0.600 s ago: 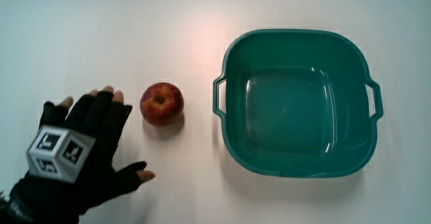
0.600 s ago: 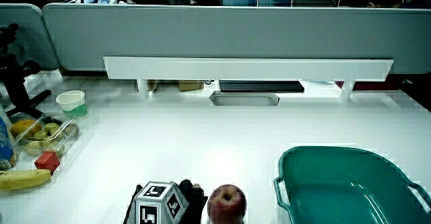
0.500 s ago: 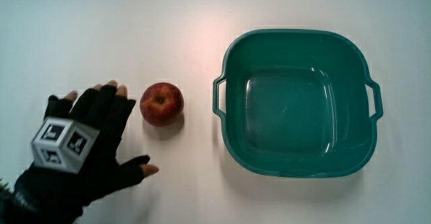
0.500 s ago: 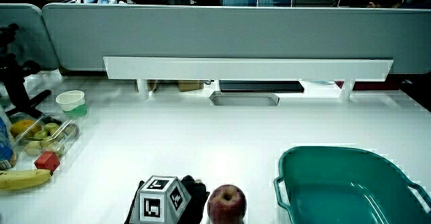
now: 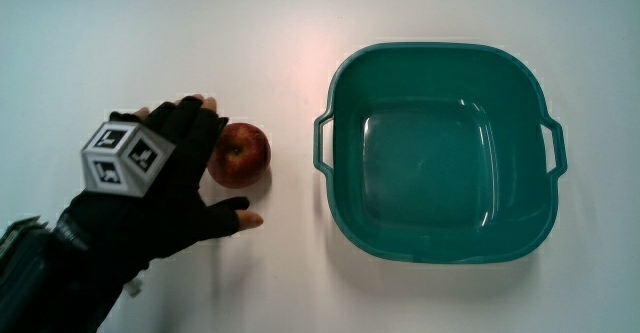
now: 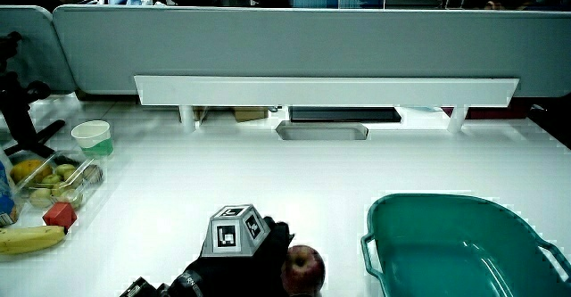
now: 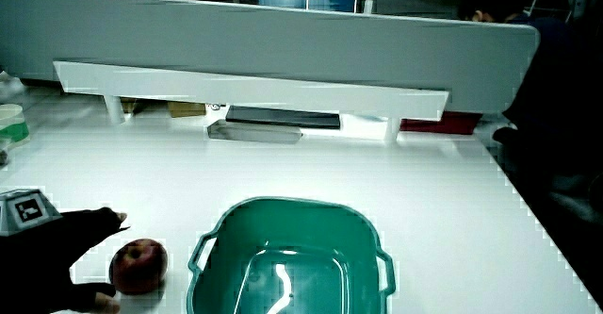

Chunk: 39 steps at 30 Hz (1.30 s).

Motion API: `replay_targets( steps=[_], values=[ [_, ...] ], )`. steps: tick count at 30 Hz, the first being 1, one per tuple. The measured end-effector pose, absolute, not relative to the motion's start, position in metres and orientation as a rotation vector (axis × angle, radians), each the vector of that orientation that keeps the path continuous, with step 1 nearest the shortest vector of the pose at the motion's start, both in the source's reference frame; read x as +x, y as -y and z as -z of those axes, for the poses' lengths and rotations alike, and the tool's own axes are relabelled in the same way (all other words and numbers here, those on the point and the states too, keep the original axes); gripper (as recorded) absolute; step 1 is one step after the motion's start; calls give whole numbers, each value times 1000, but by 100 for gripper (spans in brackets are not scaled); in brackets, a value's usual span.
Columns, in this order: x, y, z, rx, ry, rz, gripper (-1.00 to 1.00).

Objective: Pick apple from desk

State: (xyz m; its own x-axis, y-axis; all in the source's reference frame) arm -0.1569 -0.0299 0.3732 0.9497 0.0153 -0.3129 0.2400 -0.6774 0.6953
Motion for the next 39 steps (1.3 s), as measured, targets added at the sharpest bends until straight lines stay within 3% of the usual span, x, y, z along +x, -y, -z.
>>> replay_targets(
  steps=[16, 37, 39],
  values=[
    [-158, 41, -390, 2264, -108, 399, 0],
    [-157, 40, -390, 2392, -171, 447, 100],
    [-157, 39, -390, 2411, -185, 444, 100]
  ],
)
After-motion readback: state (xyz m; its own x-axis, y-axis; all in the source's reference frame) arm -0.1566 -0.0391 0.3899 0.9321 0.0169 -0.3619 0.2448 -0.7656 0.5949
